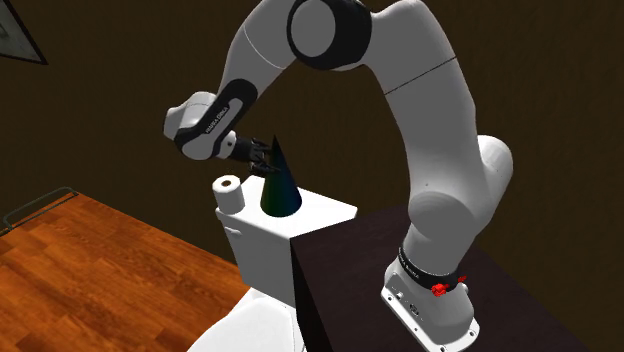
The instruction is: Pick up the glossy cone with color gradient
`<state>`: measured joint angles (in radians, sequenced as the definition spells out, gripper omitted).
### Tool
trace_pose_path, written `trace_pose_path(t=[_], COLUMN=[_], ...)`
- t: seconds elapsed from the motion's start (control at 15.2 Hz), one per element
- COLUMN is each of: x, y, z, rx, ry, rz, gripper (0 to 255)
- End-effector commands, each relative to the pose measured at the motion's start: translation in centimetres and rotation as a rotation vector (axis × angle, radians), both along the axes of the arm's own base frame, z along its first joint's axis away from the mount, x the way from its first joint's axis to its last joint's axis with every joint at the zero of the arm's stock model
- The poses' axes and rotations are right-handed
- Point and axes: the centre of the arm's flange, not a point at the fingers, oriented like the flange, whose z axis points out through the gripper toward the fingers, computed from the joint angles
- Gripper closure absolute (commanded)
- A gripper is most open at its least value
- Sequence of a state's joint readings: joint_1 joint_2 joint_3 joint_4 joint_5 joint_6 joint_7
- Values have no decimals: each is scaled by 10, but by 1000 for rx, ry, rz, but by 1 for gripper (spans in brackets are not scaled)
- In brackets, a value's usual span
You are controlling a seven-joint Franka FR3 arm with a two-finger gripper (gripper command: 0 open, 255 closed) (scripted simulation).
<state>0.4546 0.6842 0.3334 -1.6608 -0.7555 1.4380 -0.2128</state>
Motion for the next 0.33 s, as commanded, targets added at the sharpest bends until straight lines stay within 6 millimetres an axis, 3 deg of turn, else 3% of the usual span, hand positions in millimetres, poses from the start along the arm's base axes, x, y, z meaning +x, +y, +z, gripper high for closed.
trace_pose_path(t=[0.0,0.26], x=[0,0], y=[1,1], z=[11,23], rx=[0,0], ry=[-1,-1], rz=[0,0], gripper=[255,255])
